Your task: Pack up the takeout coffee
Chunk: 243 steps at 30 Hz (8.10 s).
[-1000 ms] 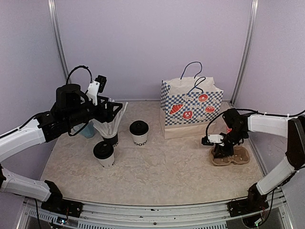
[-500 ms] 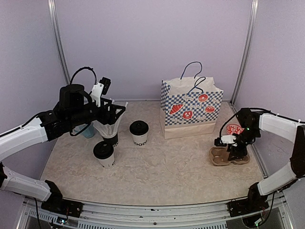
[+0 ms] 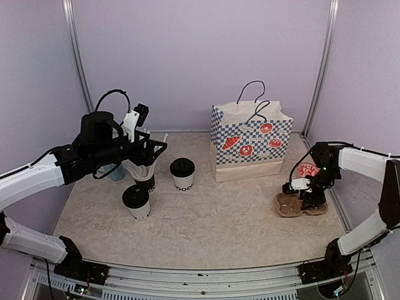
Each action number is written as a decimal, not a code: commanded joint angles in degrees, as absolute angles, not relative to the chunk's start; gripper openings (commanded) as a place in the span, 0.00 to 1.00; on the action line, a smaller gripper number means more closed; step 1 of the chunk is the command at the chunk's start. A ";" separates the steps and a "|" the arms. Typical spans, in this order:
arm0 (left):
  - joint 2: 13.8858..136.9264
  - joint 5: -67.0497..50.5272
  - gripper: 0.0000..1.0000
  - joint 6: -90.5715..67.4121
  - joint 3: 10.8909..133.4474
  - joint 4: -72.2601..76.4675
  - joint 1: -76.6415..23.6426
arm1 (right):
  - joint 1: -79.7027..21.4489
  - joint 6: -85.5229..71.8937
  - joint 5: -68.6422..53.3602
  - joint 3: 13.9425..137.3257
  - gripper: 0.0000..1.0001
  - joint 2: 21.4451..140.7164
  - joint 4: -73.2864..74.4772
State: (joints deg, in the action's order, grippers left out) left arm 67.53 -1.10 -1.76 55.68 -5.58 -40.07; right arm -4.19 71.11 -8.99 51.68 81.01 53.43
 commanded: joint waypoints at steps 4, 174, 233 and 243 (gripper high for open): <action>68.26 -1.82 0.79 -0.70 57.57 -5.54 -40.37 | -2.65 73.18 -8.46 53.57 0.45 83.46 52.73; 72.73 0.40 0.80 1.24 67.50 -15.04 -44.91 | -0.97 78.49 -8.09 52.73 0.43 85.14 49.66; 73.88 3.14 0.81 0.24 74.58 -20.16 -51.07 | -31.24 46.05 -56.82 107.42 0.25 89.26 55.86; 72.37 2.94 0.81 0.26 71.41 -18.44 -50.16 | -32.06 48.42 -55.50 104.18 0.25 91.65 60.37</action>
